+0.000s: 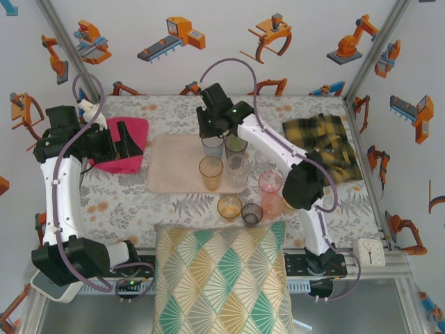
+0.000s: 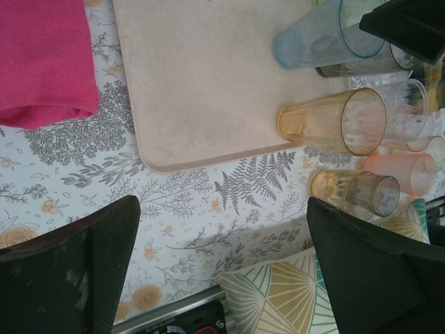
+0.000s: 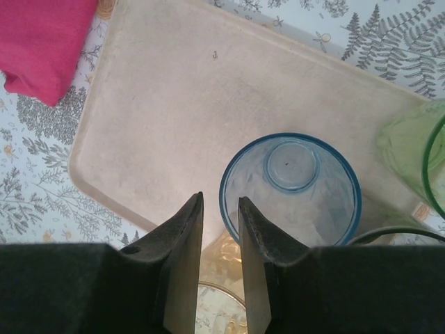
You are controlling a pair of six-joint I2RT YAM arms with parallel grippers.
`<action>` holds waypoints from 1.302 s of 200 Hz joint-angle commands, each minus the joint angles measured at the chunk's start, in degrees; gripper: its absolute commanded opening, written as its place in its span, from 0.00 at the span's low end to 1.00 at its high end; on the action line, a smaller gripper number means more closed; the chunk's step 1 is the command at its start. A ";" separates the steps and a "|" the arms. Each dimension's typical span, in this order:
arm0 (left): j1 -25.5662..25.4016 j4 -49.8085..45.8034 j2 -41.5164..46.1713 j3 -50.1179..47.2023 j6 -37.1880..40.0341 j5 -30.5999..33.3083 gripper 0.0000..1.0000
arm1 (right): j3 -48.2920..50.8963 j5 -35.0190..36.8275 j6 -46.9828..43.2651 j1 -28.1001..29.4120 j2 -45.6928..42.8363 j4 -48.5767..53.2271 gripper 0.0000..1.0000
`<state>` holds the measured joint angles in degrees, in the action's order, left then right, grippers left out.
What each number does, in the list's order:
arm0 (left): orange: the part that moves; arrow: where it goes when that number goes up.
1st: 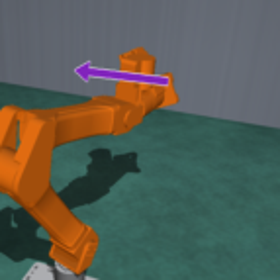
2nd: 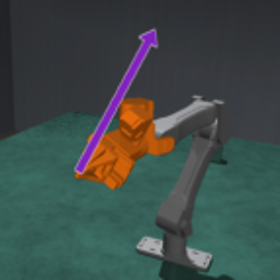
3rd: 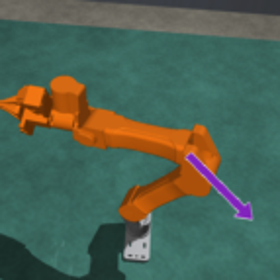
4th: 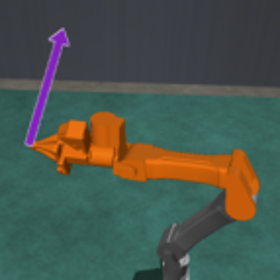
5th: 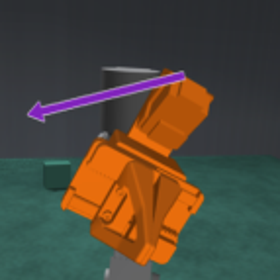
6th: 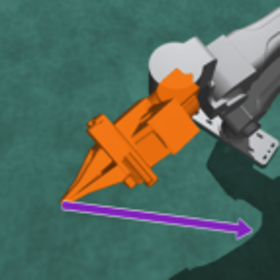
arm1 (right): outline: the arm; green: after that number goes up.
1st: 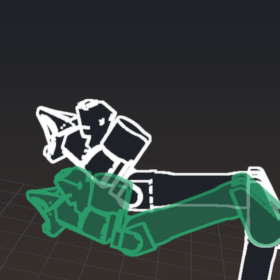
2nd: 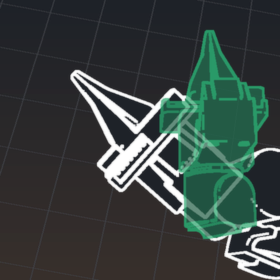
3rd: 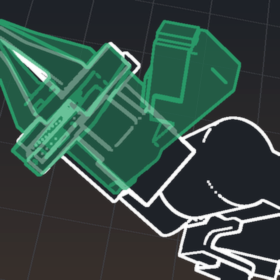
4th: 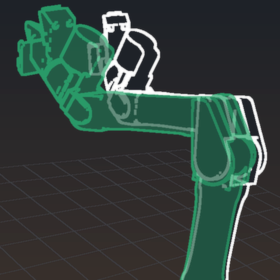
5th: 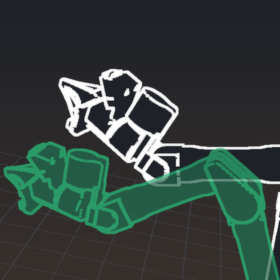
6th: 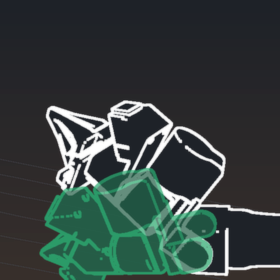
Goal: Place the glasses into the tray
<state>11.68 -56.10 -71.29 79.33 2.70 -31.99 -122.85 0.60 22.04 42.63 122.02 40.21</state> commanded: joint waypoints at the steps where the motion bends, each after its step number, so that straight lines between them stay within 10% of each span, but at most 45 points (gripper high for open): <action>1: 0.28 0.19 1.39 1.13 -0.36 -0.50 0.97 | -4.77 5.56 -2.67 0.35 -5.57 1.82 0.31; 151: -11.46 -6.58 -0.77 6.63 9.14 4.85 0.97 | 37.23 14.68 9.91 -9.75 -45.64 10.20 0.32; 260: -14.75 -7.13 -1.81 4.77 9.02 4.81 0.97 | 51.94 7.39 16.65 -12.75 -50.79 12.73 0.32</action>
<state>-2.76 -63.20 -73.01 84.88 11.70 -26.98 -71.88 9.08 36.38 30.13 71.99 52.10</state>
